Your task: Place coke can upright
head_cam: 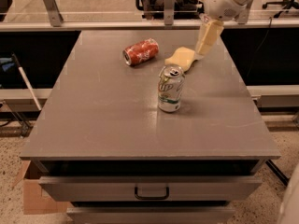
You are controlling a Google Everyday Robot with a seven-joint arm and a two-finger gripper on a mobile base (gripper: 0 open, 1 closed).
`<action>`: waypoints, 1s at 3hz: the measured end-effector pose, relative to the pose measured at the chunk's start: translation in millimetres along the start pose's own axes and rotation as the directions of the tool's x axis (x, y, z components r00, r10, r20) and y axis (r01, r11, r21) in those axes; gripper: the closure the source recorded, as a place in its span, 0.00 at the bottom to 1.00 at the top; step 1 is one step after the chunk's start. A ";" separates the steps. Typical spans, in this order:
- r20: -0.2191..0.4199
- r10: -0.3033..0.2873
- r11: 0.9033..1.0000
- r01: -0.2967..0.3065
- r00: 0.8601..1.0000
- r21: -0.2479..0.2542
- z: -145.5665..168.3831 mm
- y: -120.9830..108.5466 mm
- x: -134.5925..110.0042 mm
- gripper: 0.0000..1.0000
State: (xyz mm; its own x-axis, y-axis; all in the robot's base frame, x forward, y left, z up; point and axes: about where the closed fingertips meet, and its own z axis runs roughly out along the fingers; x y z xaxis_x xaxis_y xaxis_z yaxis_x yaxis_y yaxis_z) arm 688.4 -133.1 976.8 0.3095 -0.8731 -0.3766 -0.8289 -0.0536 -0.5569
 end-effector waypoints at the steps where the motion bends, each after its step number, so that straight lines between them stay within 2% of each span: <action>1: 0.006 -0.087 0.996 0.087 0.996 0.029 25.1 -17.1 -14.9 0.00; 2: -0.009 -0.130 0.990 0.130 0.991 0.058 56.0 -27.0 -27.4 0.00; 3: -0.049 -0.141 0.985 0.145 0.989 0.093 76.3 -29.6 -34.8 0.00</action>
Offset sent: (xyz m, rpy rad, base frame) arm 0.0601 0.0825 -0.0278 -0.0739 -0.1833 0.0804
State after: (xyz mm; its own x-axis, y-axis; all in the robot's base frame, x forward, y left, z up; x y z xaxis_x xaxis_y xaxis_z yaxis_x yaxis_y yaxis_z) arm 737.8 -64.1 949.9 0.4001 -0.8796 -0.2573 -0.7280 -0.1345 -0.6722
